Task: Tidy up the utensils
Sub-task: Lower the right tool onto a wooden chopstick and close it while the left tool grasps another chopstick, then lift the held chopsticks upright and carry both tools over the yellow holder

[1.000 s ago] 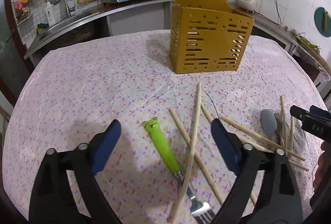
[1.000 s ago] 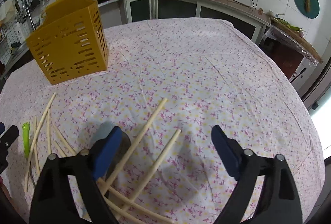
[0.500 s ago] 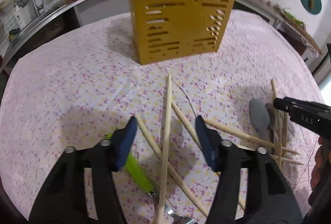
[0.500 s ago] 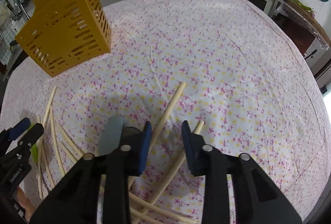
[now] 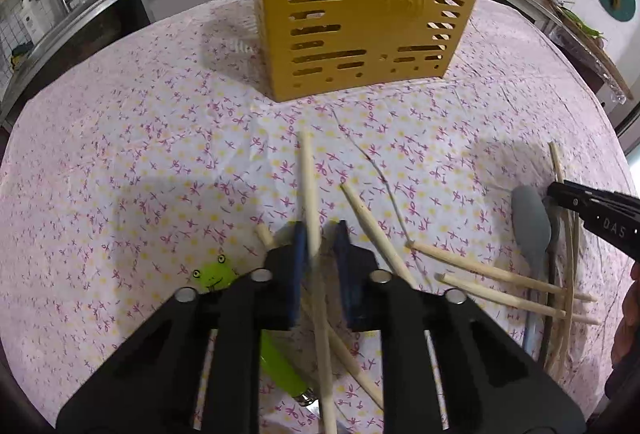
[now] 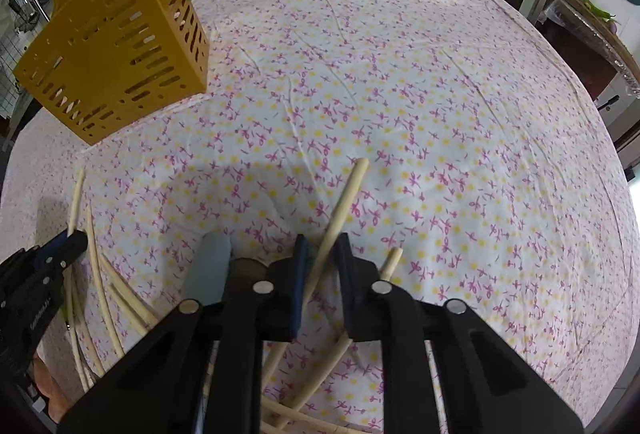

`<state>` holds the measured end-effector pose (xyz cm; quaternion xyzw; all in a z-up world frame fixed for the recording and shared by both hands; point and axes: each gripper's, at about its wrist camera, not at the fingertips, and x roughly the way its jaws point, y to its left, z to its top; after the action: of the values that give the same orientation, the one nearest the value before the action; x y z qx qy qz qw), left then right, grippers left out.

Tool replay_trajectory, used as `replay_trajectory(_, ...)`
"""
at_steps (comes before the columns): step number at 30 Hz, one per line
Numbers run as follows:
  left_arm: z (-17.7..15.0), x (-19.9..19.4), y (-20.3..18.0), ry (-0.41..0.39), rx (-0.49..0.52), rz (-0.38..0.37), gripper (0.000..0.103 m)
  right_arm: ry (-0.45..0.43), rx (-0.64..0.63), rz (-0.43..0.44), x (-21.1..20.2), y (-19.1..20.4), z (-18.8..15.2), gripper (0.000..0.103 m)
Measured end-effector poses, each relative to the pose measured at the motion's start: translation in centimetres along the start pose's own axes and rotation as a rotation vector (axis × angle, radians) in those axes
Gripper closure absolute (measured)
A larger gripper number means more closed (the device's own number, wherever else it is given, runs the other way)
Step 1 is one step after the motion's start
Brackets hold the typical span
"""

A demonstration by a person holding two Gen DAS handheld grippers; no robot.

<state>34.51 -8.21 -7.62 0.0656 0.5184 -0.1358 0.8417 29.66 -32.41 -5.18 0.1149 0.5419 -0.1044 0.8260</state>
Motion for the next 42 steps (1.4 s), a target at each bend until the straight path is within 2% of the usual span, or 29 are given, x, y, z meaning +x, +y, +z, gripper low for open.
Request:
replay_trajectory(2, 0.2, 0.0, 0.5, 0.007, -0.026, -0.014, 0.099, 0.000, -0.003, 0.018, -0.1, -0.2, 0.1, 0.097)
replay_trajectory(11, -0.3, -2.4, 1.4, -0.049, -0.079, -0.016, 0.099, -0.073, -0.014, 0.098, -2.6, -0.7, -0.2, 0.097)
replay_trajectory(27, -1.1, -13.3, 3.1, -0.301, -0.133, -0.095, 0.099, -0.337, -0.077, 0.371, -10.2, 0.1, 0.1, 0.097)
replay_trajectory(37, -0.7, -16.0, 3.2, -0.432, -0.136, -0.125, 0.099, -0.468, -0.118, 0.411, -12.5, 1.6, 0.3, 0.097)
replay_trajectory(42, -0.8, -16.1, 3.0, -0.486, -0.126, -0.107, 0.099, -0.589, -0.146, 0.398, -14.2, 1.9, 0.0, 0.097)
